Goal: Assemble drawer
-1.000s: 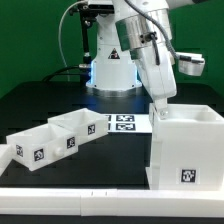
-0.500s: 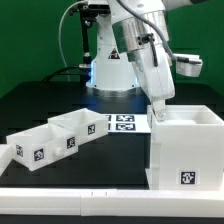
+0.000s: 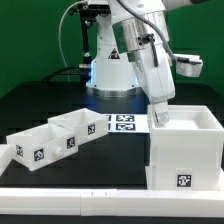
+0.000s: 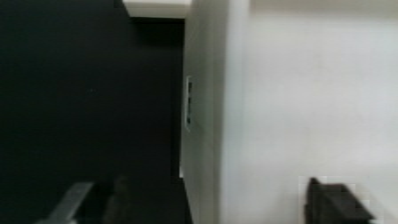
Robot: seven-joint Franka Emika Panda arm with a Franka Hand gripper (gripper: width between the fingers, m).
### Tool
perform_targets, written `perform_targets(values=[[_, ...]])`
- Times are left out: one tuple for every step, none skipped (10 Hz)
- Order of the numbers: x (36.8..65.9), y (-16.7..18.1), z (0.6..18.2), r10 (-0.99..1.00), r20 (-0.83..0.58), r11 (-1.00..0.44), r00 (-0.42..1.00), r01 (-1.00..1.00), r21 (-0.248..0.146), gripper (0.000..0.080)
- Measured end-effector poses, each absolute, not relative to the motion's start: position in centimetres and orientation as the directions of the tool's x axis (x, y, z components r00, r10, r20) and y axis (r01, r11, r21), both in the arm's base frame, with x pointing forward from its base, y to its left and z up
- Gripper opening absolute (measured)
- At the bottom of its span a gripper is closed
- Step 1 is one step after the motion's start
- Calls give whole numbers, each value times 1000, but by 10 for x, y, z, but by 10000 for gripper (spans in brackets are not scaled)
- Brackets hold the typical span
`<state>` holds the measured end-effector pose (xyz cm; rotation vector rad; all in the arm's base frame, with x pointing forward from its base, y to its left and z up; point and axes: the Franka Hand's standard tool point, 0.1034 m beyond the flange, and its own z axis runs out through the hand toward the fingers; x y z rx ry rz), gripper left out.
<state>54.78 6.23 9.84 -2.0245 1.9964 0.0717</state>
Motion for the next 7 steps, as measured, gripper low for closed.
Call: perform_targets(values=[[552, 62, 109, -969, -246, 10, 38, -982, -189, 622], [554, 63, 125, -964, -263, 10, 43, -981, -196, 622], [551, 61, 139, -961, -275, 13, 43, -980, -199, 645], [545, 54, 148, -957, -287, 26, 31, -981, -191, 645], [539, 51, 153, -954, -300, 52, 4, -983, -176, 645], [540, 52, 151, -955, -298, 48, 7, -983, -176, 648], [540, 52, 150, -955, -297, 47, 7, -984, -173, 648]])
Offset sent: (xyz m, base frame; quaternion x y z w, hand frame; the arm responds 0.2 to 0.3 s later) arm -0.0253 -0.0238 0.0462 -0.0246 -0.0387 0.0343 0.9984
